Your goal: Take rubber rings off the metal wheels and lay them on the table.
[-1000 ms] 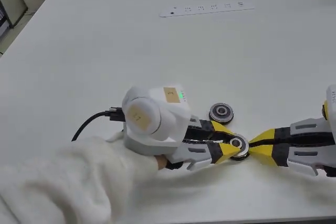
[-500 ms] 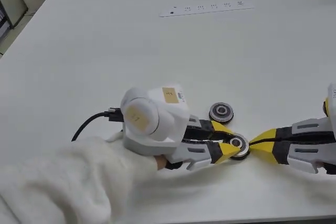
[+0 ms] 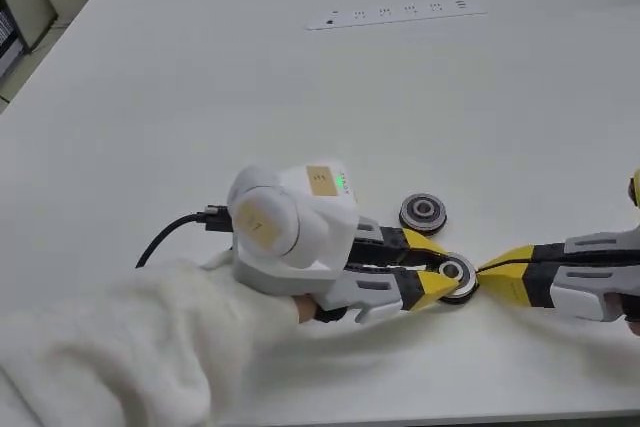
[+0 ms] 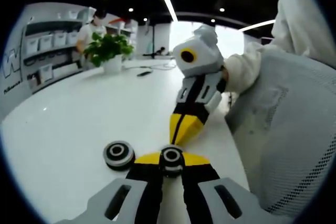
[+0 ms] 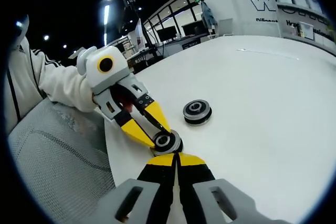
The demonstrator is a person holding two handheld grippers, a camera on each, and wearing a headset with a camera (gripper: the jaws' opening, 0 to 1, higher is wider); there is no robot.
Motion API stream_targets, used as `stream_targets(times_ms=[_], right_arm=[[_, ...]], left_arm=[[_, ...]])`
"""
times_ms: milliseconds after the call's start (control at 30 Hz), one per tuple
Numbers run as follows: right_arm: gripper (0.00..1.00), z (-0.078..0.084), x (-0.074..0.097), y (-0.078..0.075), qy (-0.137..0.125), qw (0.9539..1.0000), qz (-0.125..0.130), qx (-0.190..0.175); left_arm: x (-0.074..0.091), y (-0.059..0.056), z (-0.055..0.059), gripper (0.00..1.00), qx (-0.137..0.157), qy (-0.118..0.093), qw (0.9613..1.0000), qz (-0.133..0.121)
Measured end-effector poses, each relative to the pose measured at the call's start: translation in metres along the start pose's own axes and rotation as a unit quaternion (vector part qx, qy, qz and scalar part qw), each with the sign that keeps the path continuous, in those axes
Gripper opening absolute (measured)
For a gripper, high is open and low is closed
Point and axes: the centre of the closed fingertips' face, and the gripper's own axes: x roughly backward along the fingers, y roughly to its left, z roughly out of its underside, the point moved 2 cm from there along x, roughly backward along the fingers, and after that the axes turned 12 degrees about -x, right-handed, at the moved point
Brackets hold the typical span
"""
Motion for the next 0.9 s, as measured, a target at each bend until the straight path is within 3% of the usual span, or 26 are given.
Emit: stream_targets(times_ms=[900], right_arm=[[0.00,-0.0036,0.0029,0.0051,-0.019,0.9973,-0.013,-0.069]], left_arm=[[-0.0005,0.0000,0.0001,0.15,0.000,-0.009,1.0000,0.001]])
